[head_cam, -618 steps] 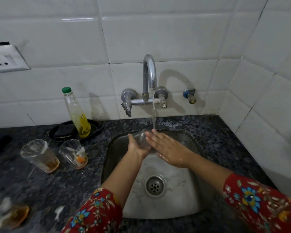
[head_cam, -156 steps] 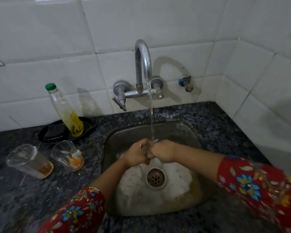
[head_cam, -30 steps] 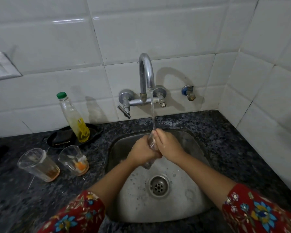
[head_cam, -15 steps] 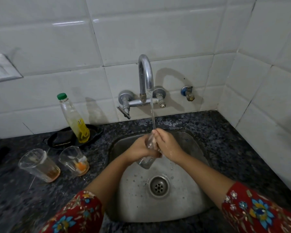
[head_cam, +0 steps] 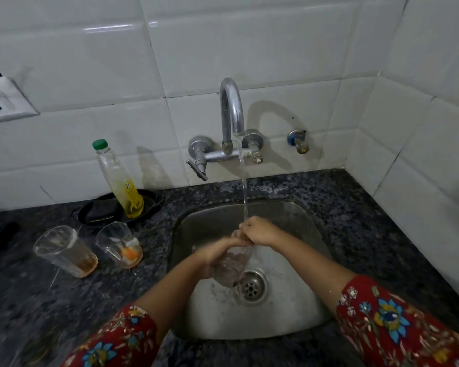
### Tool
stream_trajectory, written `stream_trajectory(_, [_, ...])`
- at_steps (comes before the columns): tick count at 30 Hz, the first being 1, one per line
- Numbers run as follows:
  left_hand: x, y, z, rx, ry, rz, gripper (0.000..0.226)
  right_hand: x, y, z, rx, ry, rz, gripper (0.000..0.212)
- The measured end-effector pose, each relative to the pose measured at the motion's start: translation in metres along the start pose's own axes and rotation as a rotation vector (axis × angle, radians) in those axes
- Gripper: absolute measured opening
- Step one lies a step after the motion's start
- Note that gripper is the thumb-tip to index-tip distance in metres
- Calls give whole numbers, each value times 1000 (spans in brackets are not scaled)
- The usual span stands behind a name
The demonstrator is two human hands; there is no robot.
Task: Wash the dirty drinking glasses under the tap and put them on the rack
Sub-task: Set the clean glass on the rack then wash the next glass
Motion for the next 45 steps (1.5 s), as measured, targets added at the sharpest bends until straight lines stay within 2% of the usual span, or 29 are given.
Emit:
stream_trajectory(3, [6,24,9,-270,12,174,45,-1,-14,-15,67,84,-54,26])
stream_trajectory(7, [7,23,4,-591,-131,216,45,-5,-12,-27,74,160,-65,29])
stream_trajectory(10, [7,2,-12,-791,-186,171,50,-6,-3,-19,155,20,-41,43])
stream_trajectory(14, [12,-25,-24,-1035,-162,195,54,-13,16,-6,-114,-301,272,46])
stream_trajectory(17, [11,-40,-26,-1036,-110,206,57,-23,11,-1,-463,-500,599,57])
stream_trajectory(19, [6,-47,-24,-1025,-115,166,54,-30,-8,-4,-634,-484,854,59])
stream_trajectory(21, [8,-47,-25,-976,-90,152,46,-34,-26,-6,-705,-403,938,64])
stream_trajectory(22, [8,-47,-27,-966,-77,139,33,-33,-29,-4,-707,-404,934,67])
stream_trajectory(26, [15,-43,-32,-934,-92,119,47,-30,-16,6,-574,-542,792,75])
stream_trajectory(28, [17,-44,-30,-917,-172,101,51,-33,-13,5,-502,-589,719,76])
stream_trajectory(29, [20,-45,-28,-911,-213,60,59,-34,-12,4,-473,-609,663,75])
stream_trajectory(31, [26,-44,-26,-824,-333,-10,92,-31,-7,6,-462,-581,488,71])
stream_trajectory(32, [25,-46,-27,-790,-374,-59,96,-29,-1,8,-466,-555,389,68])
stream_trajectory(34, [20,-51,-28,-711,-478,-103,70,-24,7,10,-394,-471,219,61])
stream_trajectory(35, [20,-53,-28,-672,-451,-102,58,-22,11,12,-302,-407,164,59])
stream_trajectory(37, [10,-59,-29,-661,-233,-91,35,-19,9,18,-11,-174,51,47])
stream_trajectory(39, [3,-59,-25,-697,-64,-97,9,-22,5,19,463,137,-101,37])
stream_trajectory(40, [0,-59,-24,-732,-28,-113,11,-23,2,17,590,202,-145,35])
stream_trajectory(41, [1,-58,-25,-715,-36,-138,11,-23,1,14,617,186,-153,35])
stream_trajectory(42, [1,-57,-26,-677,-93,-167,9,-21,0,10,538,93,-129,35])
stream_trajectory(44, [6,-54,-24,-591,-269,-188,21,-19,0,4,296,-146,-70,31])
stream_trajectory(45, [9,-52,-21,-563,-296,-175,28,-20,0,2,277,-173,-61,27])
Point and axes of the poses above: each hand's wrist, its own x-axis towards the middle knuckle, its own z-axis out of the back of the hand, y = z × x, the point moved 4 cm from there along x, towards the middle knuckle, and after that the axes turned 8 degrees about -y, right-handed, at the moved point
